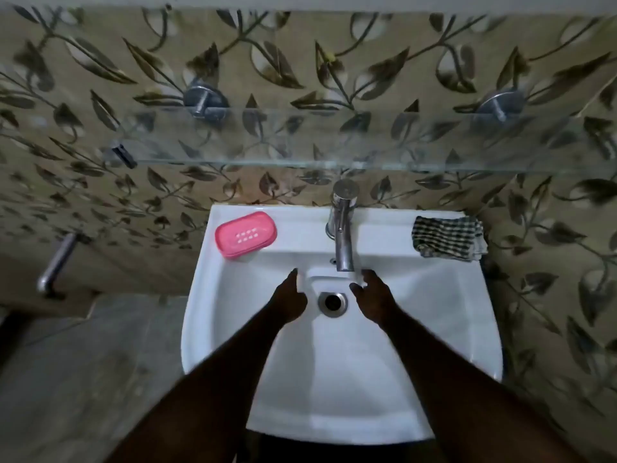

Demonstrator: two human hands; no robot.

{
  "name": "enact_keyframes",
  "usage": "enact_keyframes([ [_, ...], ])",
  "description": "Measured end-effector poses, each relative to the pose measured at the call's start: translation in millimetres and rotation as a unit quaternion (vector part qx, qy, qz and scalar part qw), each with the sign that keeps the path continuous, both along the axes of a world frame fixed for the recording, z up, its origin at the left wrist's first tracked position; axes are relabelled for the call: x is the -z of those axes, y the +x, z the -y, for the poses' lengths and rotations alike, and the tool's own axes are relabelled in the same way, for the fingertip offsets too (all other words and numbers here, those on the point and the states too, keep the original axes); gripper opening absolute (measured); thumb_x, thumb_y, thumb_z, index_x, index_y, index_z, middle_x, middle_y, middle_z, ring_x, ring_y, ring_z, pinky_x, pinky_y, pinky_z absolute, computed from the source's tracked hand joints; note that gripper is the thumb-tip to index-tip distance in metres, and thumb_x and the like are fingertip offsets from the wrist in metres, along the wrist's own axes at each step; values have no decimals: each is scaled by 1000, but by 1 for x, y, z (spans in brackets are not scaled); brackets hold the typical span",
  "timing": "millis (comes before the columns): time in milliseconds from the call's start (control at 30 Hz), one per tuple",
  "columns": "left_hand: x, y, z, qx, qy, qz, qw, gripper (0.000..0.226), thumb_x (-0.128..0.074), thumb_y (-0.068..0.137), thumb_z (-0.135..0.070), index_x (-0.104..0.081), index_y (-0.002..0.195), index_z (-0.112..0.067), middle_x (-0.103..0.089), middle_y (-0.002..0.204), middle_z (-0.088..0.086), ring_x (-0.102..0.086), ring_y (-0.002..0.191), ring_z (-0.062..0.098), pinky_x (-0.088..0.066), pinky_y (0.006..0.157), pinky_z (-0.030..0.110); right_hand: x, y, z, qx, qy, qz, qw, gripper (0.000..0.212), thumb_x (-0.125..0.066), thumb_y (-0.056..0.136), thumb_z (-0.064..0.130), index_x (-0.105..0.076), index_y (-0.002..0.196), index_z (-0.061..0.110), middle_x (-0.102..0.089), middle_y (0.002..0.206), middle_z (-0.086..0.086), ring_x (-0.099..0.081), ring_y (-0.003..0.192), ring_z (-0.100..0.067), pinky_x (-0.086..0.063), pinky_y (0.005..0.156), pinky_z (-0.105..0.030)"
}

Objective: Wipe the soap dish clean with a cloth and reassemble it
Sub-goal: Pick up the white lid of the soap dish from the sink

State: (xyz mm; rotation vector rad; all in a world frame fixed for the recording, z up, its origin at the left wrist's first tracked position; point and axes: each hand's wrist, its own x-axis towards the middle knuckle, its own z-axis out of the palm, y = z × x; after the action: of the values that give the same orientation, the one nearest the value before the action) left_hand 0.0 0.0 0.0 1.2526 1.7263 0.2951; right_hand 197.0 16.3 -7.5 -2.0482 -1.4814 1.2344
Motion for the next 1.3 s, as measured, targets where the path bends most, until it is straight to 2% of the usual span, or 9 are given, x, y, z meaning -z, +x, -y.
enact_keyframes([
  [133,16,-4,-4,-35,-5,44,998,58,-51,82,2,-43,140,-3,-48,142,20,-46,132,29,-37,111,38,0,-4,0,28,35,-7,999,33,-60,94,16,-55,125,3,-65,119,-16,-61,109,-30,-41,88,-27],
  [300,-15,-6,4,-51,31,19,998,42,-40,68,-8,-60,100,11,-60,110,37,-54,107,51,-48,87,54,-15,-13,7,111,19,-52,992,18,-62,92,21,-70,98,7,-69,87,-8,-62,78,-22,-39,68,-22],
  [467,-49,-33,6,-66,105,-14,992,34,-48,92,-5,-66,121,-8,-67,117,18,-63,107,33,-50,94,44,-32,-38,21,197,-18,-185,963,16,-65,88,26,-66,76,15,-65,75,-12,-63,68,-29,-57,70,-43],
  [667,-90,-58,-5,-52,159,3,986,34,-51,93,0,-63,125,-3,-66,124,18,-63,112,32,-51,96,47,-58,-70,35,256,-6,-297,920,12,-58,95,13,-61,85,7,-51,64,-9,-48,48,-19,-48,51,-27],
  [800,-110,-64,-22,-35,194,9,980,38,-54,91,3,-59,128,-2,-62,131,16,-58,118,31,-45,104,40,-69,-87,30,296,-13,-385,874,19,-53,95,6,-56,77,10,-46,67,-7,-50,52,-19,-51,56,-31],
  [933,-120,-56,-42,-45,155,62,985,53,-51,92,1,-42,143,-8,-44,149,11,-44,136,24,-35,113,37,-84,-99,23,306,-25,-502,808,23,-46,93,-7,-50,74,6,-48,70,-12,-54,67,-27,-51,79,-43],
  [1100,-123,-48,-62,-91,145,121,978,66,-46,87,9,-35,148,-14,-38,153,9,-38,139,23,-37,103,27,-82,-111,27,336,-60,-548,763,22,-36,101,-3,-45,121,-3,-57,106,-25,-58,101,-42,-46,92,-45],
  [1200,-124,-56,-61,-114,176,88,974,61,-43,87,8,-39,145,-8,-42,150,12,-42,136,25,-35,109,31,-82,-111,35,303,-54,-525,793,28,-37,101,-3,-42,129,-3,-54,119,-23,-55,110,-40,-39,101,-47],
  [1300,-118,-66,-53,-95,193,52,975,56,-46,87,9,-42,142,-2,-46,147,15,-42,136,27,-30,113,31,-86,-104,42,271,-44,-460,844,20,-42,100,0,-50,118,0,-58,98,-14,-58,102,-34,-44,92,-40],
])
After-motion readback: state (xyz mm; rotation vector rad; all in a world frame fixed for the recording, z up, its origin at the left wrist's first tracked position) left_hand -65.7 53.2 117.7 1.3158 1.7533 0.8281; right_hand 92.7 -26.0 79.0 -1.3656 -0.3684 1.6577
